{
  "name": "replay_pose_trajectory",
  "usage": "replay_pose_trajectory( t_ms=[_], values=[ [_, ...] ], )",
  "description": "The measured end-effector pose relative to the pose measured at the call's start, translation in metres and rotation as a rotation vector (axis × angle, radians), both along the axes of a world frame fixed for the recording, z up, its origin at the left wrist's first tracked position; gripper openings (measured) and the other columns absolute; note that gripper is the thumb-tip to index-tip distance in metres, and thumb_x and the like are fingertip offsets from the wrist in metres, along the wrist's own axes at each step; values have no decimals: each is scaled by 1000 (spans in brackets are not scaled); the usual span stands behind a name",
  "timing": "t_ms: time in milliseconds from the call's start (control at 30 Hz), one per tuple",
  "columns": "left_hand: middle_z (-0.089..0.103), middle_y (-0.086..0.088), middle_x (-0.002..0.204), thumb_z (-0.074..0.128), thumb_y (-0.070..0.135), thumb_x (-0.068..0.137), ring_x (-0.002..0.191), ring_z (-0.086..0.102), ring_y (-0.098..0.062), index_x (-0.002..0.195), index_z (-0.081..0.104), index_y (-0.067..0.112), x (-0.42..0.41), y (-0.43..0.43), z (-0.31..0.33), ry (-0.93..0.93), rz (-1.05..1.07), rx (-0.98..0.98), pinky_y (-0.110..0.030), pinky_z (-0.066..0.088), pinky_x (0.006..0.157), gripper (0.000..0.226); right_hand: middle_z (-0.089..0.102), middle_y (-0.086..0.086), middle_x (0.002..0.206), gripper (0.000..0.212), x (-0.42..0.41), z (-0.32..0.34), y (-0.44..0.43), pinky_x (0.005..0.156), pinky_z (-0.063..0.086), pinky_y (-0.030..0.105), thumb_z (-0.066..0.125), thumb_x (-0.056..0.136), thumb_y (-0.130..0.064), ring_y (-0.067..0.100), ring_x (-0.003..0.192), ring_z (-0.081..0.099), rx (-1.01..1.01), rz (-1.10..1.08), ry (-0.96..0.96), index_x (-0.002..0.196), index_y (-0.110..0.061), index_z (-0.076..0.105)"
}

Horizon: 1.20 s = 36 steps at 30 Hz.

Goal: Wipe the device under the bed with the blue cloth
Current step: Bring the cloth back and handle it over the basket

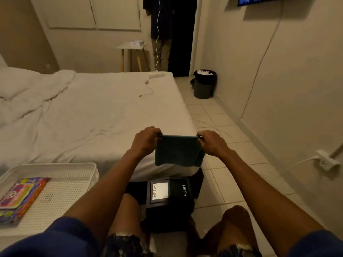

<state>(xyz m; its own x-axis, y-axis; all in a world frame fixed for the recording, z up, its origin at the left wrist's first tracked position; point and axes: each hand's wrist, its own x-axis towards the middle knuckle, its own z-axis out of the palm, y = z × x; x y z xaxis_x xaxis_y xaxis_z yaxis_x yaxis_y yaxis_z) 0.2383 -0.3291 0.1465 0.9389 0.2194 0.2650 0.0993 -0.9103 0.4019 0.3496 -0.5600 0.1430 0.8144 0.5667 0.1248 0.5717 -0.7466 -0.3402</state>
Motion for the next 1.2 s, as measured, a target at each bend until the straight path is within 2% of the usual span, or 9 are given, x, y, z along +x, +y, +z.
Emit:
replay_pose_trajectory(
  t_ms=[67, 200, 433, 533, 633, 733, 867, 1067, 1200],
  values=[
    [66, -4, 107, 55, 17, 96, 94, 57, -20, 106, 67, 15, -10, 12, 18, -34, 34, 9, -32, 42, 73, 16, 69, 3, 99, 12, -9, 18, 9, 79, 57, 43, 58, 96, -26, 20, 86, 64, 54, 13, -38, 101, -19, 66],
    [68, -4, 111, 54, 15, 96, 97, 60, -25, 106, 67, 17, -36, 41, 49, -89, 125, 8, -42, 53, 81, 17, 69, 4, 101, 15, -30, 44, 38, 73, 51, 34, 56, 97, -26, 19, 86, 61, 116, 49, -106, 104, -16, 67],
    [69, -6, 110, 54, 13, 97, 96, 62, -25, 106, 67, 14, -98, 116, 83, -136, 261, 82, -35, 50, 78, 16, 69, 6, 106, 14, -72, 73, 125, 81, 57, 38, 59, 98, -24, 22, 90, 64, 155, 198, -131, 107, -17, 66],
    [69, -6, 108, 55, 13, 96, 95, 62, -25, 105, 68, 15, -131, 156, 97, -136, 334, 151, -38, 52, 80, 16, 68, 6, 107, 15, -90, 81, 172, 78, 53, 33, 56, 99, -22, 23, 90, 62, 193, 283, -143, 109, -15, 66],
    [69, -7, 108, 55, 14, 96, 96, 62, -27, 106, 68, 14, -163, 194, 110, -138, 394, 215, -33, 47, 76, 16, 68, 7, 108, 16, -112, 84, 220, 76, 51, 31, 55, 101, -19, 21, 89, 60, 246, 354, -115, 110, -13, 66],
    [68, -9, 109, 56, 13, 96, 97, 62, -27, 107, 68, 12, -189, 226, 109, -97, 448, 250, -30, 43, 76, 17, 67, 10, 113, 17, -134, 77, 260, 77, 45, 27, 56, 99, -12, 23, 94, 61, 274, 419, -33, 113, -9, 67],
    [68, -10, 109, 58, 8, 94, 99, 62, -28, 105, 68, 13, -218, 263, 93, -61, 515, 229, -37, 49, 84, 16, 66, 12, 120, 21, -158, 60, 303, 87, 50, 30, 59, 97, -5, 28, 106, 62, 269, 474, 123, 117, -7, 66],
    [69, -13, 111, 60, 4, 92, 100, 64, -30, 106, 68, 10, -236, 300, 65, -40, 586, 165, -39, 52, 89, 17, 67, 13, 120, 22, -178, 35, 343, 87, 48, 29, 61, 95, -6, 28, 106, 63, 262, 493, 197, 117, -6, 67],
    [69, -14, 111, 60, 2, 92, 100, 64, -30, 105, 68, 9, -236, 312, 50, -101, 638, 88, -36, 51, 89, 17, 70, 13, 113, 17, -184, 19, 358, 84, 51, 27, 64, 95, -8, 26, 99, 66, 332, 464, 180, 110, -7, 70]
  ],
)
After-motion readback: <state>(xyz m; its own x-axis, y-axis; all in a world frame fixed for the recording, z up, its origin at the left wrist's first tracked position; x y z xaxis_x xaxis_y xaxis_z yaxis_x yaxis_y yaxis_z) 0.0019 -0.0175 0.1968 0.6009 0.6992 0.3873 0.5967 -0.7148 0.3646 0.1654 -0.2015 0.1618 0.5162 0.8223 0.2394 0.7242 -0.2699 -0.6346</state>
